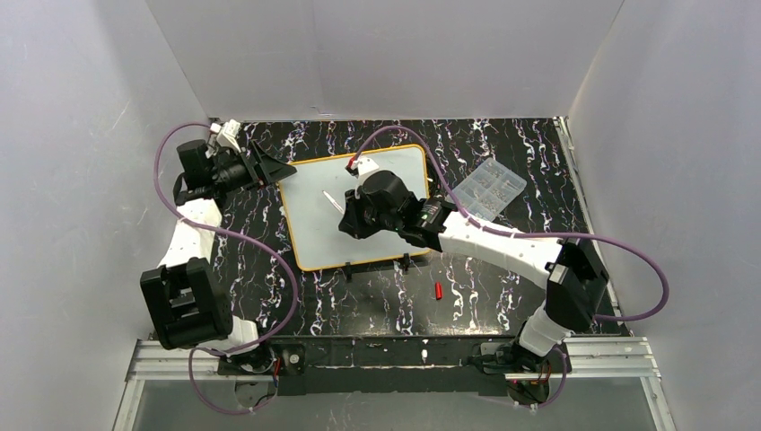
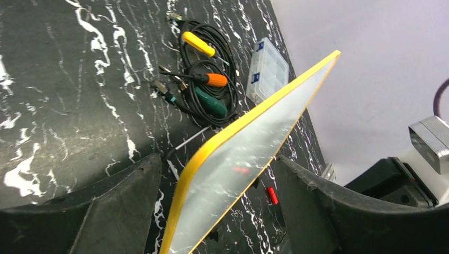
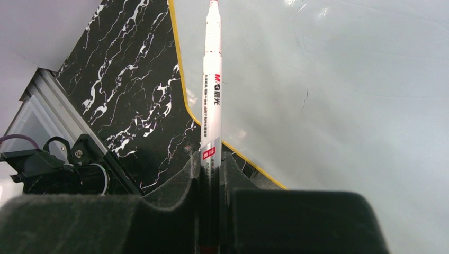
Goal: Write a sentence on the whiteboard
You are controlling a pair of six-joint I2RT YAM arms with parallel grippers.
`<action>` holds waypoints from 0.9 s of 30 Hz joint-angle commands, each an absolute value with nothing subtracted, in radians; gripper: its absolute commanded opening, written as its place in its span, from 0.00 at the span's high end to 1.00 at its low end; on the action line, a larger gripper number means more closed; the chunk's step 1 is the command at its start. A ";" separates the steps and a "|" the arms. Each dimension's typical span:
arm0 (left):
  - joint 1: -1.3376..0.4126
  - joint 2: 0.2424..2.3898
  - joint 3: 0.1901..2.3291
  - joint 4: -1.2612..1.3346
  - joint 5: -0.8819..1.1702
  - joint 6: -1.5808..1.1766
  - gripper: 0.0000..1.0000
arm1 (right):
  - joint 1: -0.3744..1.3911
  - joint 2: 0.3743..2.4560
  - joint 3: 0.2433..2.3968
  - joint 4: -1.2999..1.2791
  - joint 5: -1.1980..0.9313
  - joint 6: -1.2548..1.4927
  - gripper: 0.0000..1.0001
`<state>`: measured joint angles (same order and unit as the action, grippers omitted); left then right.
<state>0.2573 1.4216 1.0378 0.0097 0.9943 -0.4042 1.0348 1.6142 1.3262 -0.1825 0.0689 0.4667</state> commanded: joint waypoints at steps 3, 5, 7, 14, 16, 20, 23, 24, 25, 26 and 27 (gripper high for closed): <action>0.212 1.360 1.001 0.045 1.080 -0.382 0.28 | 1.040 1.607 1.378 -0.173 0.073 0.457 0.99; 0.203 1.343 0.988 0.040 1.083 -0.373 0.31 | 1.041 1.604 1.373 -0.178 0.078 0.458 0.99; 0.187 1.335 0.982 0.036 1.087 -0.362 0.32 | 1.042 1.600 1.371 -0.181 0.081 0.457 0.99; 0.153 1.333 0.994 -0.029 1.077 -0.321 0.37 | 1.048 1.592 1.366 -0.181 0.085 0.459 0.99; 0.142 1.325 0.988 -0.039 1.062 -0.317 0.37 | 1.051 1.587 1.360 -0.180 0.090 0.460 0.99; 0.103 1.312 0.986 -0.072 1.033 -0.290 0.38 | 1.056 1.576 1.353 -0.177 0.096 0.461 0.99; 0.080 1.304 0.985 -0.083 1.025 -0.278 0.38 | 1.060 1.568 1.345 -0.178 0.102 0.460 0.99; 0.072 1.303 0.983 -0.084 1.022 -0.277 0.39 | 1.061 1.564 1.342 -0.178 0.104 0.461 0.99; 0.068 1.303 0.982 -0.084 1.022 -0.276 0.39 | 1.061 1.560 1.337 -0.178 0.107 0.462 0.99; 0.064 1.302 0.982 -0.084 1.021 -0.274 0.39 | 1.063 1.555 1.333 -0.178 0.109 0.462 0.99; 0.059 1.303 0.980 -0.084 1.018 -0.275 0.39 | 1.064 1.550 1.328 -0.178 0.111 0.463 0.99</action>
<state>0.0860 1.3495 0.9901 -0.0544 0.9951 -0.2924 1.0550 1.6093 1.3277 -0.1848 0.0872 0.4671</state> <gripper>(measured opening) 0.617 0.179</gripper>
